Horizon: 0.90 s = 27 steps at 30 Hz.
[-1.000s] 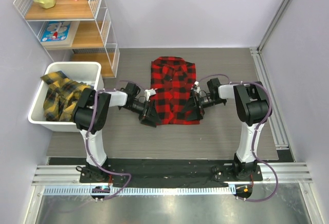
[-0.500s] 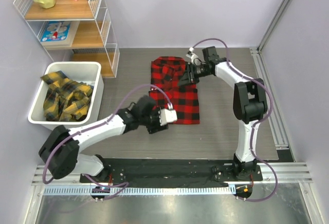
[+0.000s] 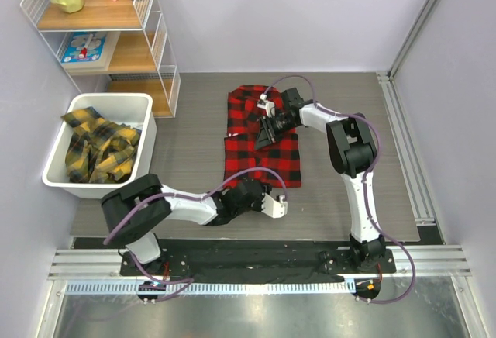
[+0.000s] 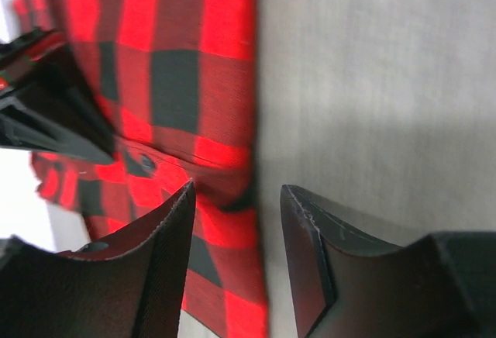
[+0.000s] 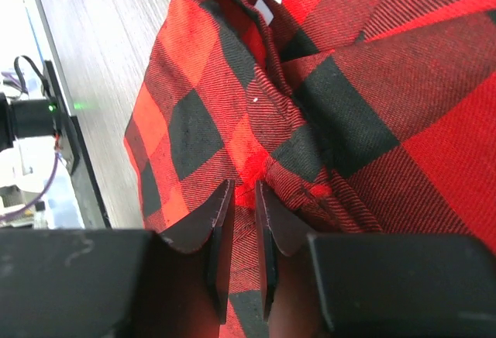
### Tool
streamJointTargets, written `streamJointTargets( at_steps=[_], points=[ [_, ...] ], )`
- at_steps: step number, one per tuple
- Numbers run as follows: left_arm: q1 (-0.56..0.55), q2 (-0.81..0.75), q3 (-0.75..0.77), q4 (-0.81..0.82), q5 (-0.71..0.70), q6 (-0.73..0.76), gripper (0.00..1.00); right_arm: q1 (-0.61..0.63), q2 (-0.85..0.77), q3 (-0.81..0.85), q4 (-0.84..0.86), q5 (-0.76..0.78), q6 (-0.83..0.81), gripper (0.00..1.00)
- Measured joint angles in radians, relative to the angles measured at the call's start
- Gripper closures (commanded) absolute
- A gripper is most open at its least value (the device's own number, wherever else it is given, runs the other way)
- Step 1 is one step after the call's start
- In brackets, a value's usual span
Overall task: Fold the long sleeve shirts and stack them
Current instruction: Fold the shirt
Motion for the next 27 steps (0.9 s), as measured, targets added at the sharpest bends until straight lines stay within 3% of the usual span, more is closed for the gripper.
streamJointTargets(
  at_steps=[3, 5, 6, 7, 12, 20, 27],
  points=[
    [0.0, 0.063, 0.003, 0.107, -0.062, 0.031, 0.62, -0.002, 0.003, -0.003, 0.0, -0.013, -0.034, 0.77],
    [0.0, 0.091, 0.011, 0.138, -0.087, 0.045, 0.76, -0.003, 0.003, -0.006, 0.002, -0.021, -0.052, 0.77],
    [0.0, 0.096, 0.012, 0.14, -0.091, 0.044, 0.95, -0.003, 0.003, -0.01, 0.005, -0.025, -0.059, 0.77],
    [0.0, 0.097, 0.013, 0.124, -0.09, 0.049, 1.0, -0.003, 0.003, -0.016, 0.008, -0.031, -0.064, 0.77],
    [0.005, 0.066, 0.061, -0.026, -0.063, 0.015, 1.0, -0.004, 0.0, -0.048, 0.029, -0.072, -0.08, 0.77],
    [0.058, -0.088, 0.358, -0.594, 0.217, -0.168, 1.0, 0.005, -0.101, -0.226, 0.023, -0.09, -0.097, 0.77],
    [0.135, -0.06, 0.667, -1.047, 0.49, -0.245, 1.0, 0.077, -0.228, -0.425, -0.043, -0.108, -0.1, 0.77]
  ],
)
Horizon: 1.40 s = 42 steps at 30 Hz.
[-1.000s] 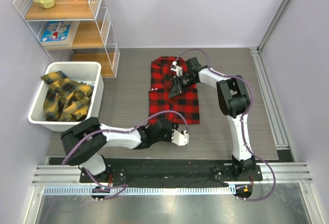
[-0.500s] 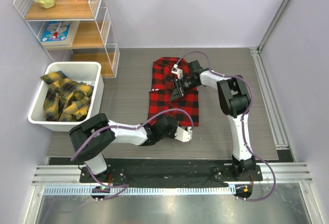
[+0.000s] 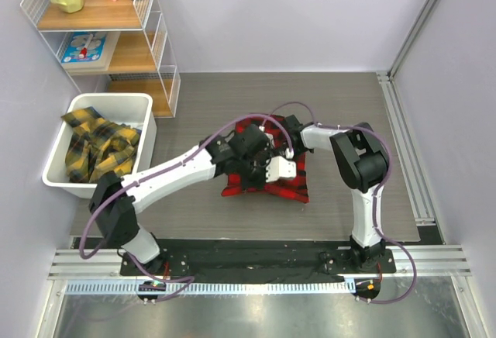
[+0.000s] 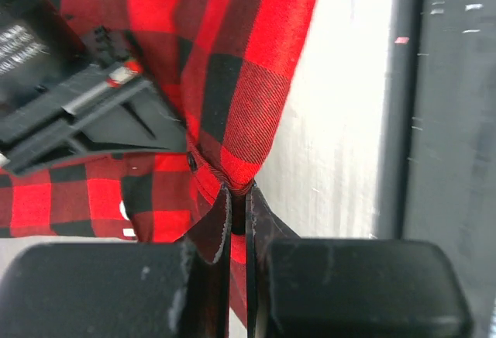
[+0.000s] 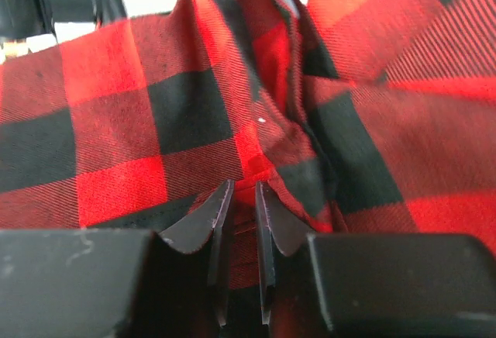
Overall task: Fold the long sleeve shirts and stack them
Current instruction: Fold the shirt
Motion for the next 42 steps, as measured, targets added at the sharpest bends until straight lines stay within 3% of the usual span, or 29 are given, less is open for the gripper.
streamJointTargets(
  at_steps=[4, 9, 18, 25, 32, 37, 42],
  points=[
    [0.091, 0.113, 0.176, -0.178, 0.143, 0.023, 0.99, 0.04, -0.042, -0.035, -0.024, -0.001, 0.0, 0.71],
    [0.222, 0.345, 0.394, -0.349, 0.28, 0.133, 0.97, 0.018, -0.045, 0.032, -0.114, 0.01, -0.024, 0.58],
    [0.264, 0.562, 0.584, -0.513, 0.362, 0.268, 0.9, -0.181, 0.137, 0.541, -0.298, 0.069, -0.089, 0.5],
    [0.266, 0.801, 0.788, -0.573, 0.363, 0.32, 0.89, -0.203, 0.313, 0.677, -0.262, 0.17, -0.063, 0.48],
    [0.291, 0.811, 0.687, -0.58, 0.486, 0.317, 0.91, -0.153, 0.331, 0.67, -0.262, 0.138, -0.064, 0.52],
    [0.274, 0.737, 0.536, -0.6, 0.519, 0.315, 0.9, -0.097, 0.235, 0.48, -0.248, 0.103, -0.096, 0.52],
    [0.263, 0.717, 0.558, -0.63, 0.513, 0.306, 0.9, -0.043, 0.167, 0.345, -0.261, 0.082, -0.118, 0.52]
  ],
)
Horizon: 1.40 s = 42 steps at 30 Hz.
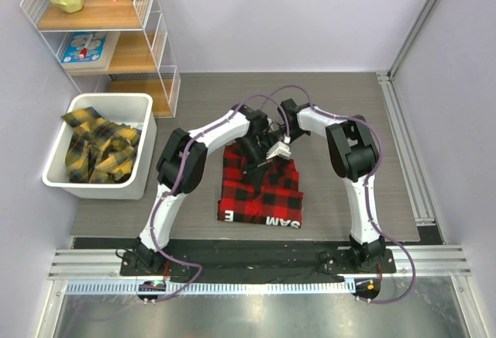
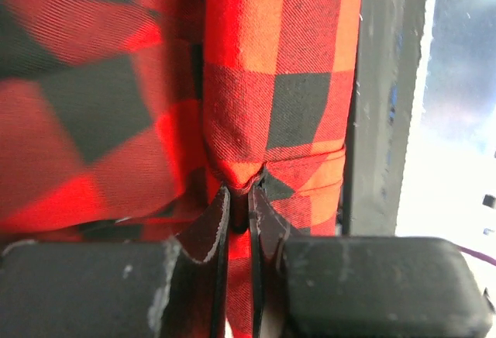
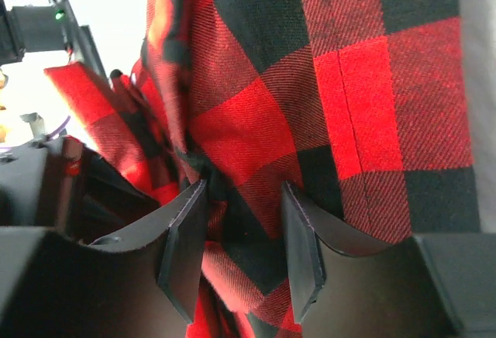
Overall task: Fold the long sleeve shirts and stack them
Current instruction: Fold the shirt
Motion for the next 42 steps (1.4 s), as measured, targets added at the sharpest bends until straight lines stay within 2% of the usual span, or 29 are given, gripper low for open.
streamJointTargets(
  at_steps=[6, 9, 24, 29, 36, 42],
  points=[
    [0.045, 0.013, 0.197, -0.001, -0.016, -0.005, 0.9, 0.003, -0.002, -0.007, -0.003, -0.012, -0.005, 0.52],
    [0.059, 0.012, 0.246, 0.013, -0.034, 0.005, 0.9, -0.002, -0.002, -0.005, -0.007, -0.011, -0.005, 0.52],
    [0.09, 0.019, 0.294, 0.013, -0.138, 0.016, 0.89, -0.076, -0.002, 0.213, -0.037, 0.073, -0.019, 0.49],
    [0.1, 0.02, 0.291, 0.014, -0.162, 0.017, 0.85, -0.086, 0.006, 0.297, -0.031, 0.073, -0.018, 0.5],
    [0.122, 0.023, 0.19, 0.057, -0.224, 0.021, 0.83, -0.086, 0.11, 0.349, -0.007, 0.076, 0.007, 0.5],
    [0.122, 0.049, 0.186, 0.103, -0.261, 0.065, 0.83, -0.087, 0.19, 0.371, 0.016, 0.051, 0.056, 0.53]
  ],
)
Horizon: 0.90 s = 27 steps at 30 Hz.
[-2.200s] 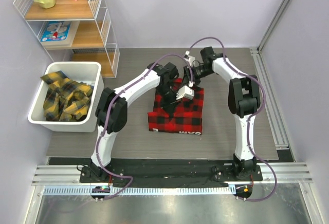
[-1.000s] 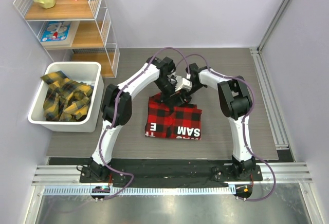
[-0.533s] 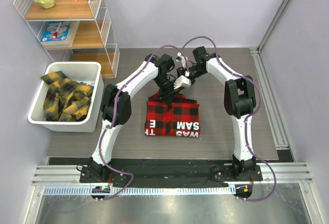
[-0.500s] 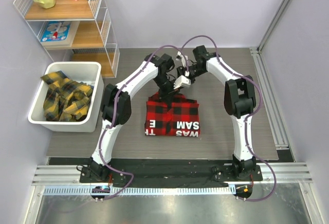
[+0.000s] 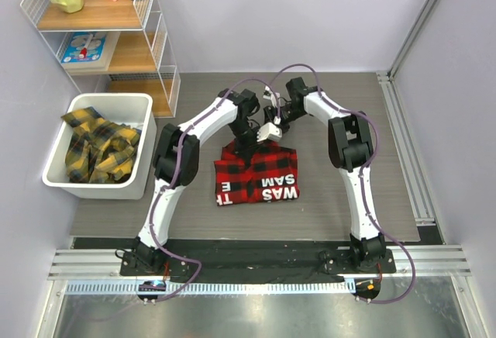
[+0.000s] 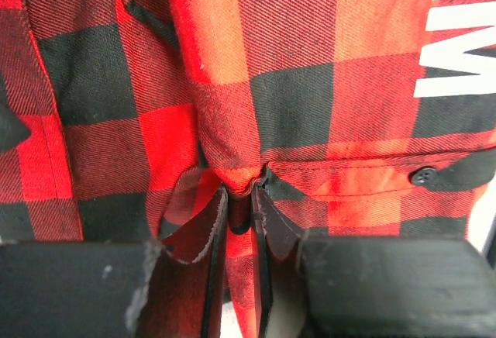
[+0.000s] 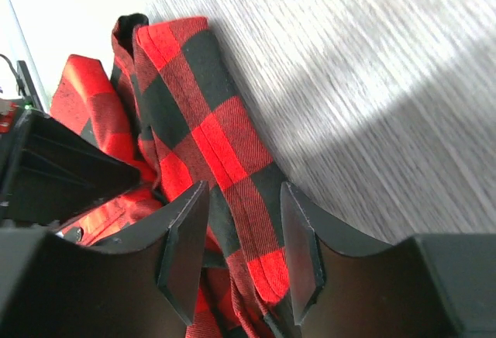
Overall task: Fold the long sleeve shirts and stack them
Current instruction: Fold the shirt
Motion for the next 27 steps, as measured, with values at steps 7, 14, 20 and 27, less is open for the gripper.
streamJointTargets(
  at_steps=[7, 14, 20, 27],
  points=[
    [-0.023, -0.003, -0.053, 0.01, -0.004, 0.033, 0.85, 0.009, 0.003, -0.005, 0.014, -0.011, -0.011, 0.55],
    [-0.098, -0.112, -0.289, -0.006, 0.047, 0.034, 0.85, 0.038, -0.065, -0.163, -0.061, -0.074, -0.079, 0.56],
    [-0.122, -0.089, -0.213, -0.08, 0.066, 0.048, 0.61, 0.056, -0.1, -0.22, -0.113, -0.072, -0.105, 0.5],
    [-0.079, -0.065, -0.074, -0.071, 0.134, 0.026, 0.43, 0.016, -0.104, -0.139, -0.153, -0.051, -0.106, 0.55]
  ],
)
